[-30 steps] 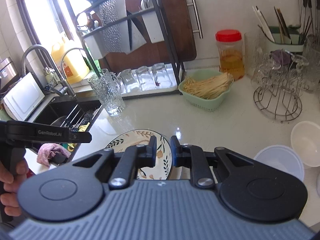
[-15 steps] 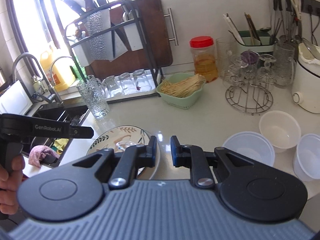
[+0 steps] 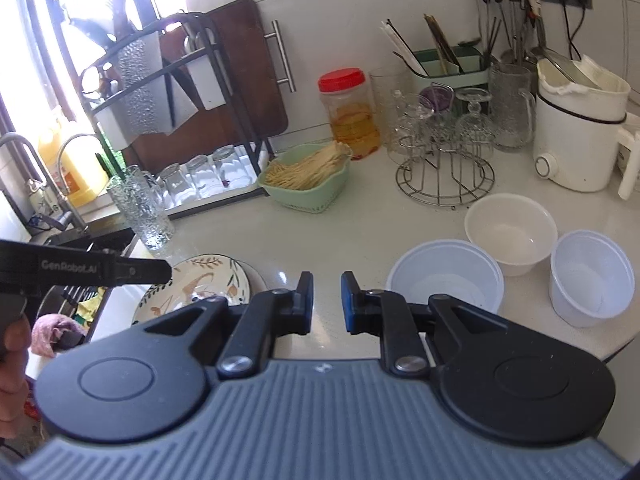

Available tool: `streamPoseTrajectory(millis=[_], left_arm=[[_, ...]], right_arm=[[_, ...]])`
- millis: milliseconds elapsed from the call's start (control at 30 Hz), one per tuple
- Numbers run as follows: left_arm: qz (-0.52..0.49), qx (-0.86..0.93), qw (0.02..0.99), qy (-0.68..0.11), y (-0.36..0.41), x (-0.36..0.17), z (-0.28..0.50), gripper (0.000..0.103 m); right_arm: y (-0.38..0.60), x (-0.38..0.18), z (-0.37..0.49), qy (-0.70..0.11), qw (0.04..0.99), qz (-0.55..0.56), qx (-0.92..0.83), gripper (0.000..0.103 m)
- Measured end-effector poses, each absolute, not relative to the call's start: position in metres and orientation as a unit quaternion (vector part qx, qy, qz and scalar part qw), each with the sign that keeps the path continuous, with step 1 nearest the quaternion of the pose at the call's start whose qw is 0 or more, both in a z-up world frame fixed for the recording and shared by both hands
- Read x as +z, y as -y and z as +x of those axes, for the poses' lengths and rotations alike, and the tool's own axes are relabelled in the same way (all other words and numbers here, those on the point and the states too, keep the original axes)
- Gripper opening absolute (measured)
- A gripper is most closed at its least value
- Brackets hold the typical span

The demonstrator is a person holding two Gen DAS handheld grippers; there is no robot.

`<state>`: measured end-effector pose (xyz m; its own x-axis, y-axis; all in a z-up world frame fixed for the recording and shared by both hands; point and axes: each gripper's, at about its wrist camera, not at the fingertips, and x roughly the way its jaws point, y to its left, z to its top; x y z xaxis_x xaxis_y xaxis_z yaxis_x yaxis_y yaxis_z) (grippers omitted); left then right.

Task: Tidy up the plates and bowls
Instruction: 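Open both grippers and pull them back from the plate stack, then move both grippers to the rim of the large clear plastic bowl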

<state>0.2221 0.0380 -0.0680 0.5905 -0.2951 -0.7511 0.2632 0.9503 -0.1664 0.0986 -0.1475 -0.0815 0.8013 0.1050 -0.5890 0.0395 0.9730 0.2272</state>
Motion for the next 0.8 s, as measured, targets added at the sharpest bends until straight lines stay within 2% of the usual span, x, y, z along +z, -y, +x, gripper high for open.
streamPoseTrajectory(millis=[333,500,567,700,733,800], left_arm=[[-0.031,-0.180,0.880,-0.438,-0.014,-0.095,0.221,0.027],[-0.033,-0.193,0.877,-0.438,0.003,-0.111,0.226,0.046],[-0.031,-0.197,0.875,-0.440,0.011,-0.118,0.230,0.049],[-0.019,-0.212,0.871,-0.443,0.028,-0.129,0.240,0.062],[-0.014,-0.216,0.870,-0.443,0.032,-0.132,0.243,0.063],[-0.013,-0.219,0.868,-0.446,0.037,-0.138,0.250,0.064]], right_arm=[[0.170,-0.102,0.090,-0.332,0.935,0.126,-0.016,0.018],[0.182,-0.113,0.087,-0.334,0.934,0.124,-0.033,0.019],[0.187,-0.116,0.088,-0.333,0.934,0.125,-0.041,0.019],[0.196,-0.121,0.092,-0.325,0.934,0.135,-0.057,0.021],[0.199,-0.122,0.093,-0.322,0.934,0.142,-0.060,0.031],[0.204,-0.124,0.097,-0.316,0.934,0.155,-0.059,0.043]])
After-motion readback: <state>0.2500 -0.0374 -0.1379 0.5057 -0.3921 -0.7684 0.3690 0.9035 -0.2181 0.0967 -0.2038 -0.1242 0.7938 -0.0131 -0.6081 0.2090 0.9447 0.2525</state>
